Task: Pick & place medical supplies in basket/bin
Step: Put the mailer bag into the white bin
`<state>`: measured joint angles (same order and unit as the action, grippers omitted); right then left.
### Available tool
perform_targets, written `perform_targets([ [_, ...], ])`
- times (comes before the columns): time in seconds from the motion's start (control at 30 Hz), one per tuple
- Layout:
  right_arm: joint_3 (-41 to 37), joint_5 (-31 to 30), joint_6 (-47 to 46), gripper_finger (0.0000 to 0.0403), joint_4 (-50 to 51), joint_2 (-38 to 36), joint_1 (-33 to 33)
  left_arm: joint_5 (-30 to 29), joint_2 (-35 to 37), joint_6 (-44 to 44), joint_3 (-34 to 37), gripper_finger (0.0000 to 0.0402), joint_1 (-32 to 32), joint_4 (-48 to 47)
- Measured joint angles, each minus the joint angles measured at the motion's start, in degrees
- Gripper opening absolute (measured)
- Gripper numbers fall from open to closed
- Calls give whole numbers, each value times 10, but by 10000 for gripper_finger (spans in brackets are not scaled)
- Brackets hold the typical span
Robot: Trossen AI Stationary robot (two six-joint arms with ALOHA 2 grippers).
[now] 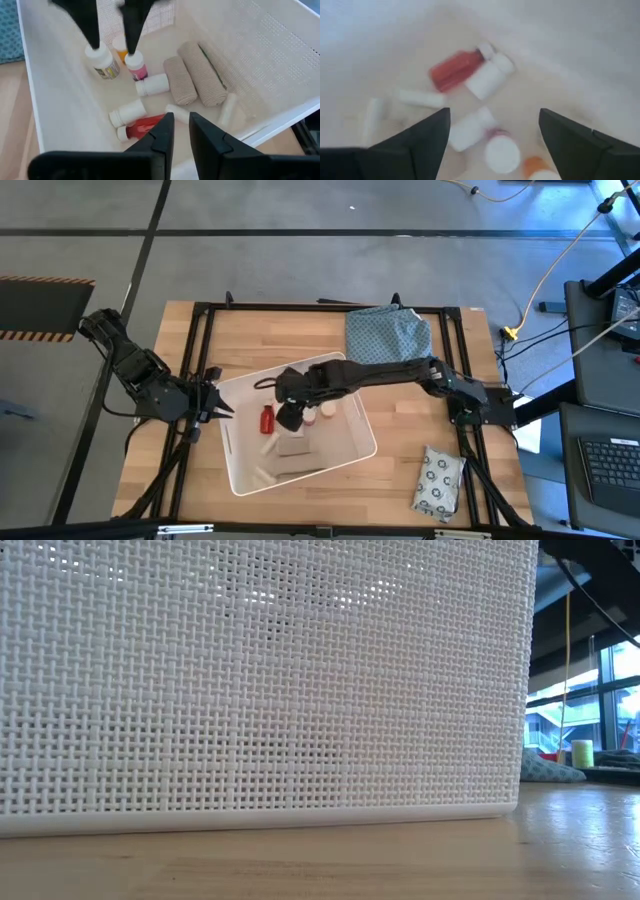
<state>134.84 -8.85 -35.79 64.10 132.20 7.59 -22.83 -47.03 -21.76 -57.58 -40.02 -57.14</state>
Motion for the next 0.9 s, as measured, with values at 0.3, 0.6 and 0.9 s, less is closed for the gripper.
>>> perform_targets([
  [0.3, -2, 4, -13, 304, 43, -75, 46, 0, 0, 0, 0, 52, 0, 2],
  [0.6, -1, -52, -63, 304, 95, -159, 114, -1, 0, 35, 0, 56, 0, 4],
  [0.9, -10, -226, -312, 304, 255, -225, 213, -2, 0, 35, 0, 50, 0, 4],
])
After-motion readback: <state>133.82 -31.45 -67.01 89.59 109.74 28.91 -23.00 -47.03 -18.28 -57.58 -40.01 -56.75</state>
